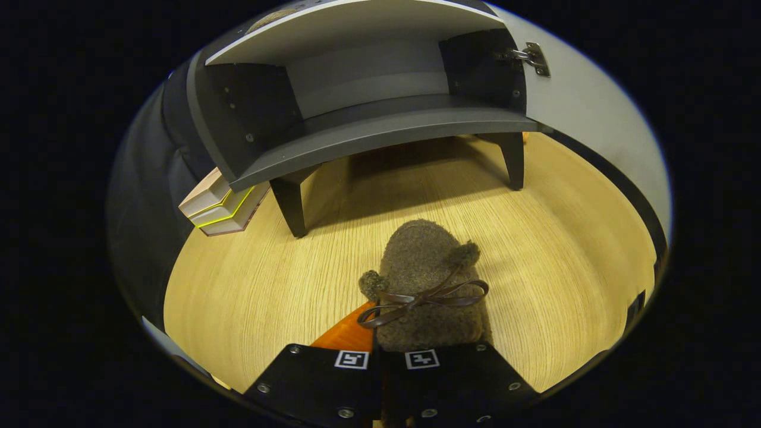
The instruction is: Open the shoe cabinet door, grab the shoes and put them into the shoe cabinet, then close the shoe cabinet door.
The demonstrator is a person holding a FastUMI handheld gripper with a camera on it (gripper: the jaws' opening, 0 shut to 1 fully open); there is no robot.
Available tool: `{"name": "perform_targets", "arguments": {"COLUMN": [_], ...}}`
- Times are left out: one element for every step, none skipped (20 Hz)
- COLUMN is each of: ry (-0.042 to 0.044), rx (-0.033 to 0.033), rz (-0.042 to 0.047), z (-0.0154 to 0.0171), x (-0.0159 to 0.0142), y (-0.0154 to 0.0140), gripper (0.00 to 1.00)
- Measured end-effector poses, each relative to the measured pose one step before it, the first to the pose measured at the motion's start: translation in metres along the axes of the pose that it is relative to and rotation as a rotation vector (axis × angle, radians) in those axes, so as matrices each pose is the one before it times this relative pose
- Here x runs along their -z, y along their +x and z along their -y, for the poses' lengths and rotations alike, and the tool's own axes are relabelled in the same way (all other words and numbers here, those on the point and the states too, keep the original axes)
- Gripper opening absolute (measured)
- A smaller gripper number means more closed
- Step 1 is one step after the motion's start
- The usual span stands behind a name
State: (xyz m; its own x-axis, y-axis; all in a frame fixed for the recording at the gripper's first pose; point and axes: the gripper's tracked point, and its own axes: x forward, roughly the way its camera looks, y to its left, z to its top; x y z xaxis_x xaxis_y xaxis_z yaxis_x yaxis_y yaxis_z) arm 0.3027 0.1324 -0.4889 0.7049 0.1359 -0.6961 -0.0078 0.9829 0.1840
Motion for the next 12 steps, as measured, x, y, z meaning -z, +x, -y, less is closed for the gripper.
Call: {"name": "perform_targets", "arguments": {"ry": [-0.00066,0.00365,0.00468,0.00458,-0.00079,-0.00398,-0.00376,-0.00295,-0.00307,-0.00142,-0.00326,-0.00209], "rx": [0.00644,-0.00076,-0.00361,-0.00406,-0.00585,-0.00103,-0.00094,-0.00139,0.00109,0.00017,-0.00163,0.00089], "rz": [0.00178,0.0067,0.00114,0.00429,0.00638,0.00873,0.01274,0.01399,0.01016,0.01888,0.01292,0.0181], "z": [0.00364,0.0019,0.0008,0.0015,0.00195,0.00286,0.00187,0.00161,0.00232,0.00025,0.00084,-0.0002], "x": [-0.00058,-0.00162,-0.00118,-0.00222,-0.00536,-0.0063,-0.00744,-0.00844,-0.00803,-0.00982,-0.00994,-0.01046], "y": [-0.00358,-0.00568,-0.00613,-0.00753,-0.0115,-0.011,-0.00955,-0.00986,-0.00938,-0.01017,-0.0095,-0.00884], "gripper": [0.08,0.08,0.08,0.08,0.08,0.08,0.08,0.08,0.08,0.07,0.07,0.07]}}
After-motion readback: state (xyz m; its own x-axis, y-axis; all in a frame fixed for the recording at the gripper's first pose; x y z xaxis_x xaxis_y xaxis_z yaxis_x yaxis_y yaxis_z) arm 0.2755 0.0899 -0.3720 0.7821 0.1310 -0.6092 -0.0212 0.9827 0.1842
